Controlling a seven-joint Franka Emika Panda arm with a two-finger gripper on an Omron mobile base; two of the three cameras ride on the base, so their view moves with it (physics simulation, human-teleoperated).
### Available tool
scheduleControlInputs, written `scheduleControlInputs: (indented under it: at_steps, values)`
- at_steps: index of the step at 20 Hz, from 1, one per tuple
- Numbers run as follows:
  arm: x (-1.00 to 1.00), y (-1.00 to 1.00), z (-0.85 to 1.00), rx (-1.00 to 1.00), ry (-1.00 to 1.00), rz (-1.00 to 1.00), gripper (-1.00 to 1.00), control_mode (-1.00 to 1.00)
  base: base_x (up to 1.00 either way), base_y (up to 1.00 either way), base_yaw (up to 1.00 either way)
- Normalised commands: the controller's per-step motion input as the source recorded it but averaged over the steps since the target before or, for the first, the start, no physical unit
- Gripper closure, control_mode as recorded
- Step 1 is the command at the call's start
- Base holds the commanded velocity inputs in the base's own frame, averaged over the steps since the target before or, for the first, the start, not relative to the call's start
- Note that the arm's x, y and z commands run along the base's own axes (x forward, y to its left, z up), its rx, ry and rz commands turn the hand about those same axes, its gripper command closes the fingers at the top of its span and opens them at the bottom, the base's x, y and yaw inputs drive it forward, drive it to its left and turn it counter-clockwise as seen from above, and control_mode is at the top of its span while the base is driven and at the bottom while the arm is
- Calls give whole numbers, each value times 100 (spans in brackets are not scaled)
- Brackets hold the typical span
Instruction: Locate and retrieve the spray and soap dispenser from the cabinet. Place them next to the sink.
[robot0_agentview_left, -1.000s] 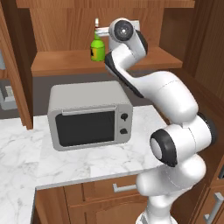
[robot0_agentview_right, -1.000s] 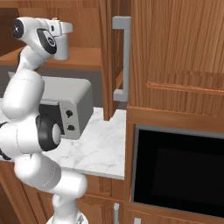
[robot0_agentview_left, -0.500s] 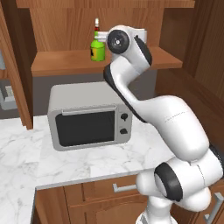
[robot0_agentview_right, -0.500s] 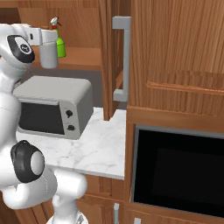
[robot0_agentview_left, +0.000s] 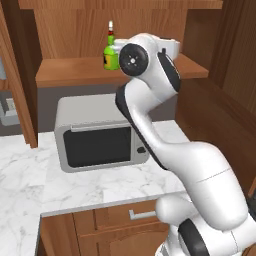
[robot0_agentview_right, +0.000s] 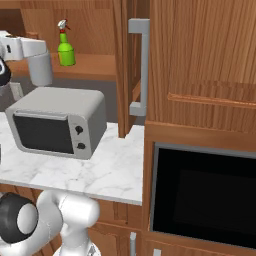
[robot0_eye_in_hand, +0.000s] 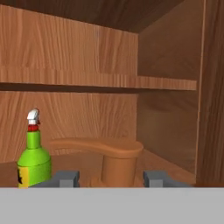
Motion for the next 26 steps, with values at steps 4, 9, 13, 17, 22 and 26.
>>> scheduleControlInputs:
  at_steps: [4, 9, 13, 17, 22, 26]
  values:
    - [-97, 0, -6, 0, 0, -2, 100, -100, 0, 0, 0]
    - [-100, 0, -9, -5, 3, 0, 100, -100, 0, 0, 0]
    - [-96, 0, -33, -9, 1, 1, 100, -100, 0, 0, 0]
    - [-92, -5, -62, -9, 0, 5, 100, -100, 0, 0, 0]
    - [-84, 0, -60, -6, 0, 5, 100, -100, 0, 0, 0]
    - [-75, 0, -48, -4, -1, 0, 100, -100, 0, 0, 0]
